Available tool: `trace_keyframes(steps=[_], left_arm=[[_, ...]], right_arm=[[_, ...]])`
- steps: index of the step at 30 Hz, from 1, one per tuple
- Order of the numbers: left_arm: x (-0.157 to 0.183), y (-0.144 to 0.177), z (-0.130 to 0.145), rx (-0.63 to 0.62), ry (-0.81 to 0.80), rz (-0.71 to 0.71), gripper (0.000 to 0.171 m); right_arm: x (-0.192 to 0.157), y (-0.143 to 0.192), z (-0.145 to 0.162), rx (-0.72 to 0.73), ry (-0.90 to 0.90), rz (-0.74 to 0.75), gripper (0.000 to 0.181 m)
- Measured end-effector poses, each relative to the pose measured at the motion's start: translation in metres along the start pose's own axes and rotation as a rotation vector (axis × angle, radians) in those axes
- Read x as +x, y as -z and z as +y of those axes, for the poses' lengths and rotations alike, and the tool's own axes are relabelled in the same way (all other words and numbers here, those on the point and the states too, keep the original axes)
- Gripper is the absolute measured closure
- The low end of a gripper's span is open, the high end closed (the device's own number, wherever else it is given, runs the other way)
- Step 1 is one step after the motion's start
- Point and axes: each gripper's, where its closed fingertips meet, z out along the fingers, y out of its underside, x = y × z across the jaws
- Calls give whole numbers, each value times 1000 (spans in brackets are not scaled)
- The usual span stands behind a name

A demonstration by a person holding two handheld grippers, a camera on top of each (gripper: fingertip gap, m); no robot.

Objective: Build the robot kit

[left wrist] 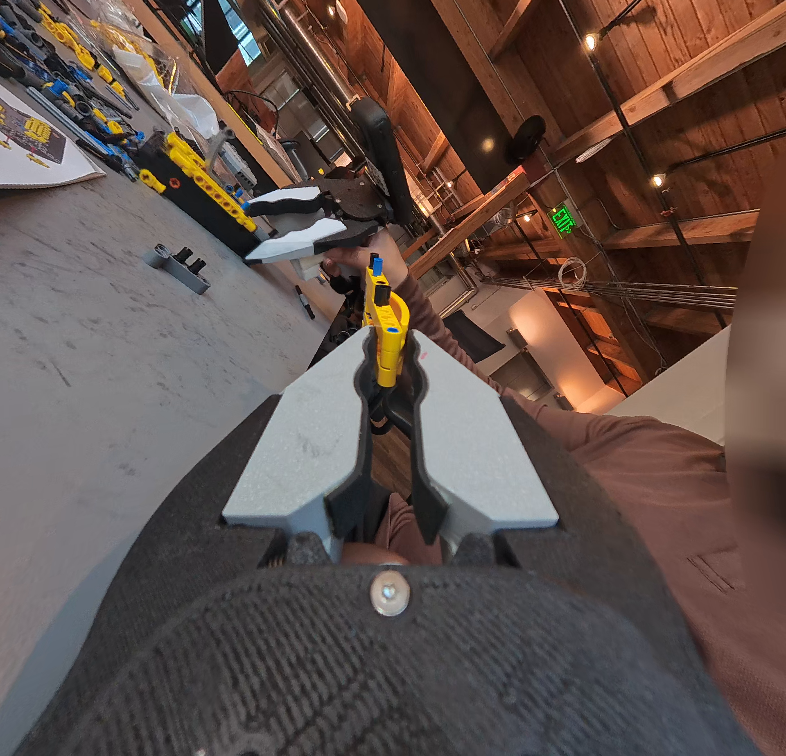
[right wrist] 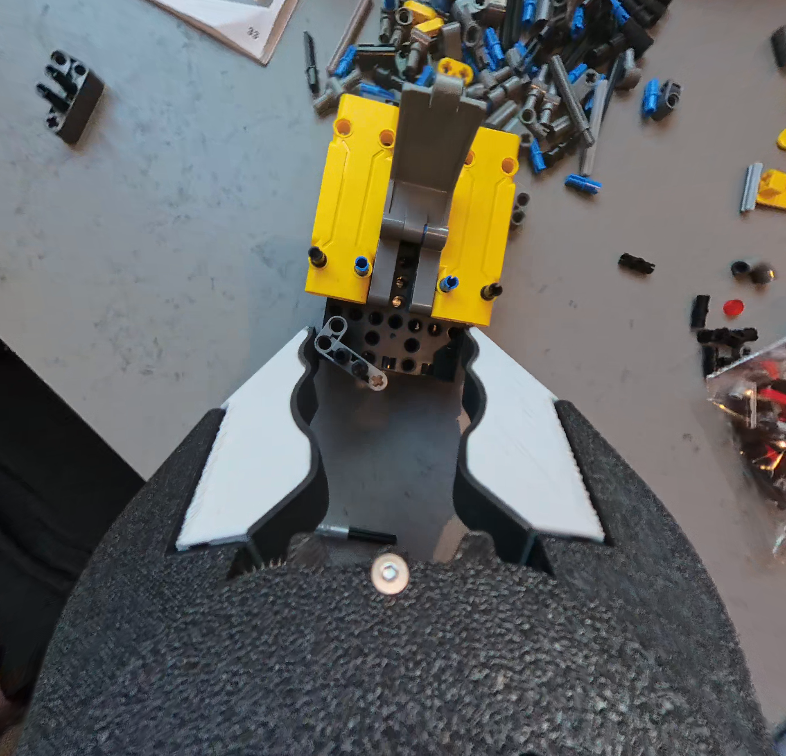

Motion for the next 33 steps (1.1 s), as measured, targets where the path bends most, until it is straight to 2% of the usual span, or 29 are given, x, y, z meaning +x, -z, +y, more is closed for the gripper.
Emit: trace_keyframes(steps=[5,8,12,17,20,23,26,33], left_arm=[[0,-2,2,-7,0,1,161],[-1,-3,4,-12,3,0,162],[-1,-4,5,-14,3,-3,162],[-2,-2,3,-6,5,-6,162],[-1,-2,3,-10,3,-3,162],[0,-1,3,-9,-5,-2,162],[-2,-1,3,-8,5,-5,161],[-5,-6,8,-24,6,-12,161]], right_arm=[[-16,8,8,-7,216,-76,115],[-20,10,8,-10,276,-72,115],[-21,12,6,-11,301,-65,115],[-26,30,2,55,309,-87,114],[-19,42,12,62,318,-63,114],[-9,53,29,77,298,-67,125],[-14,60,45,68,358,-117,142],[-33,51,55,3,485,-150,154]])
